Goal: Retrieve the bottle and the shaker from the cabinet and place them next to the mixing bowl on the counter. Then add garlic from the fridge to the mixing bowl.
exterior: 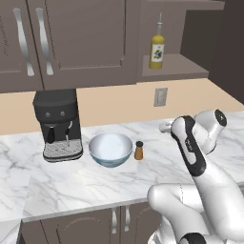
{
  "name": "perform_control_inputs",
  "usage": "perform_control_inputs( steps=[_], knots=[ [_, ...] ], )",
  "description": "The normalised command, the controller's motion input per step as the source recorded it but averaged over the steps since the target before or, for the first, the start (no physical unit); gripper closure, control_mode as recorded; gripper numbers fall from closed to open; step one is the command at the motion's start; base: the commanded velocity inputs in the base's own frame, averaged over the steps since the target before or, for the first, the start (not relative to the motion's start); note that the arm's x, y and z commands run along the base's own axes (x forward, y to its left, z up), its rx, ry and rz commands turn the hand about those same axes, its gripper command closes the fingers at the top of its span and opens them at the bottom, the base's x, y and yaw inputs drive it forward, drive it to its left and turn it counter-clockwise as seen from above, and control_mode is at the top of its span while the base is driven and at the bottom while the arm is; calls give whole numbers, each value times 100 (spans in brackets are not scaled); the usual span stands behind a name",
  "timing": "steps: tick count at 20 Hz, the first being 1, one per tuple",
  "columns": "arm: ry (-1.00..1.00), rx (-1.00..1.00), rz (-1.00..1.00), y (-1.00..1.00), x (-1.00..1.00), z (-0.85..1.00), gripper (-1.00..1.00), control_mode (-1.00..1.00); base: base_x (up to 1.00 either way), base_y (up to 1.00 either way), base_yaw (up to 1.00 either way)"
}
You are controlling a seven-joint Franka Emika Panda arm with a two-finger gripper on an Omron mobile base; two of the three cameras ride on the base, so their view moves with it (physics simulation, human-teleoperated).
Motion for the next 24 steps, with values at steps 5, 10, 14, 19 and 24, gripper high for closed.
perform_control_inputs(
  steps=[5,10,14,19,24],
  knots=[
    [0,-11,0,0,-16,60,-100,-100,0,0,0],
    [-13,-29,0,7,-20,64,-100,-100,0,0,0],
    [-3,-25,-1,11,-46,87,-100,-100,0,0,0],
    [-8,-17,-2,9,-52,95,-100,-100,0,0,0],
    [-13,-6,-6,9,-28,99,-100,-100,0,0,0]
  ],
)
